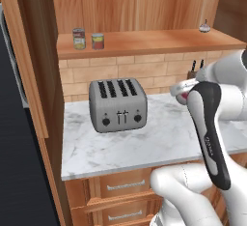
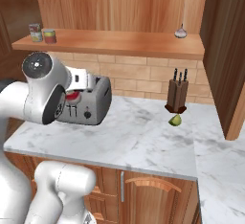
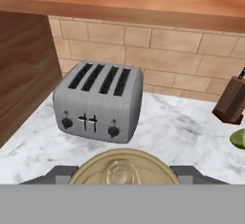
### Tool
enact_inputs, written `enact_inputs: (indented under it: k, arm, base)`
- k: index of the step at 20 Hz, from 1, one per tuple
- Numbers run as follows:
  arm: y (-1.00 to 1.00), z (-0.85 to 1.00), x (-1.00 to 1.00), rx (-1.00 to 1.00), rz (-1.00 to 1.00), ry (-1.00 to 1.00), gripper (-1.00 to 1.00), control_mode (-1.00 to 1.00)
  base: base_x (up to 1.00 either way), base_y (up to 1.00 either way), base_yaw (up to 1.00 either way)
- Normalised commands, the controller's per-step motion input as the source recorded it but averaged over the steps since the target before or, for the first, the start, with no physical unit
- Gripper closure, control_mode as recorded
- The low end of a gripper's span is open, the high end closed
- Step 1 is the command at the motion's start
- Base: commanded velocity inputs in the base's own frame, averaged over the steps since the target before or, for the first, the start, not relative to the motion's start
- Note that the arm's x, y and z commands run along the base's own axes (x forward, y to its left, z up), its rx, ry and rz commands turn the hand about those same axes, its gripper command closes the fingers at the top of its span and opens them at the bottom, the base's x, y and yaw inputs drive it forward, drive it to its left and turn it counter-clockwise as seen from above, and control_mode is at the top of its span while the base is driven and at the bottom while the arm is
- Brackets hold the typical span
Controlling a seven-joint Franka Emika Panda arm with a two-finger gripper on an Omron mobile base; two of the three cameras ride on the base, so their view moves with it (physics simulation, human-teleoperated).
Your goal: Pick the cans from the counter and place them in their designated side in the cabinet.
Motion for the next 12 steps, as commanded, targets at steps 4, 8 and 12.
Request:
enact_inputs:
  k: [4, 8, 12]
  arm:
    - [0.08, 0.38, -0.29, 0.00, 0.00, -0.09, 1.00, -1.00]
    - [0.03, 0.37, -0.31, 0.00, 0.00, -0.10, 1.00, -1.00]
    - [0.04, 0.31, -0.20, 0.00, 0.00, -0.10, 1.00, -1.00]
  base:
    - [0.00, 0.00, 0.00]
    - [0.00, 0.00, 0.00]
    - [0.00, 0.00, 0.00]
